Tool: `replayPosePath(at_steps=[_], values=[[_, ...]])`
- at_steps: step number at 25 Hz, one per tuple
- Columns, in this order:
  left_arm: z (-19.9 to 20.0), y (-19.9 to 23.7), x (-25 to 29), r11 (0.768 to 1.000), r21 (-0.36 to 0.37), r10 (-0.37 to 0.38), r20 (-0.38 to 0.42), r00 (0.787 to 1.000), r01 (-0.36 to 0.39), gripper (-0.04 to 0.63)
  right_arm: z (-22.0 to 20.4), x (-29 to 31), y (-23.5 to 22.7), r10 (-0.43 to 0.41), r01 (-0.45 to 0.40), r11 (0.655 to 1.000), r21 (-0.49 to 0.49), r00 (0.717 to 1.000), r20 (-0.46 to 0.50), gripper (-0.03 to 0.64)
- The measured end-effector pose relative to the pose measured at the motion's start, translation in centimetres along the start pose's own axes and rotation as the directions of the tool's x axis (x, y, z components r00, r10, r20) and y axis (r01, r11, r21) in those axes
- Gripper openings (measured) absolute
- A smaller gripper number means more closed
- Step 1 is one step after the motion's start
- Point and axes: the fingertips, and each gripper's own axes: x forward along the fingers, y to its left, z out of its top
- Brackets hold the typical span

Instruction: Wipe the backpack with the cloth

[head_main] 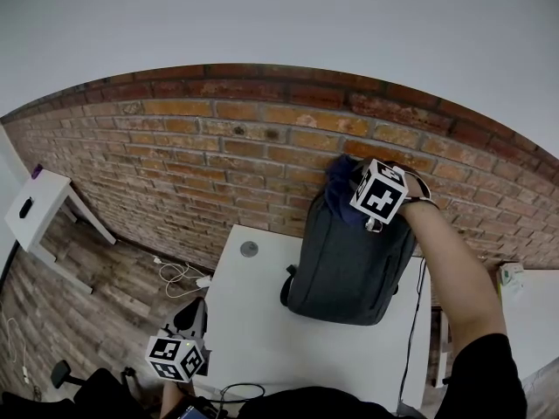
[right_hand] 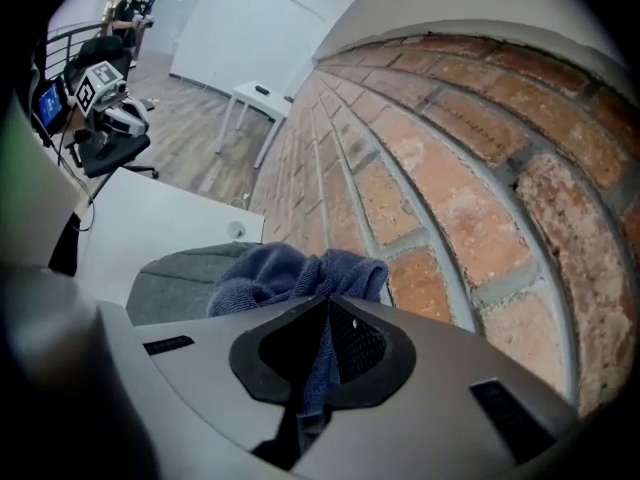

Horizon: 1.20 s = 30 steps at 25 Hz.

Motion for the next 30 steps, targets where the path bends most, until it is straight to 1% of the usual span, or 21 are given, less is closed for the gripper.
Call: replayPosePath(at_steps=[4,8,12,17,22,26,30], values=[[0.1,-0.4,0.2,1.000,0.006,-0.007,0.001,1.000,0.007,-0.003,-2.0,-1.2,-0.5,-0.020,0.020,1.000,0.005,1.000,-0.023,0.011],[0.2,-1.3,0.8,1.000,0.013,-0.025,-0.002,1.000,0.025,-0.003,-5.1,-2.6,-1.1,-0.041,0.043,0.999,0.031,0.998,-0.054,0.011],[0.5,-2.4,1.5,0.998,0.023,-0.052,-0.003,0.999,0.052,-0.003,-8.8,-3.7,-2.0,-0.064,0.071,0.994,0.078,0.994,-0.092,0.011],[0.7,-3.8,2.1,0.996,0.037,-0.078,-0.009,0.997,0.078,-0.003,-14.4,-4.6,-3.0,-0.092,0.116,0.981,0.154,0.984,-0.156,0.011],[1.0,-4.4,2.2,0.994,0.059,-0.090,-0.015,0.996,0.091,-0.003,-18.9,-4.5,-2.8,-0.098,0.138,0.970,0.199,0.974,-0.202,0.011],[1.3,-4.7,2.3,0.993,0.075,-0.087,-0.023,0.996,0.089,-0.003,-21.6,-3.8,-1.9,-0.079,0.133,0.967,0.218,0.968,-0.240,0.011],[1.3,-4.5,2.3,0.994,0.078,-0.079,-0.028,0.997,0.081,-0.003,-23.1,-3.2,-1.2,-0.064,0.128,0.954,0.270,0.970,-0.234,0.011]])
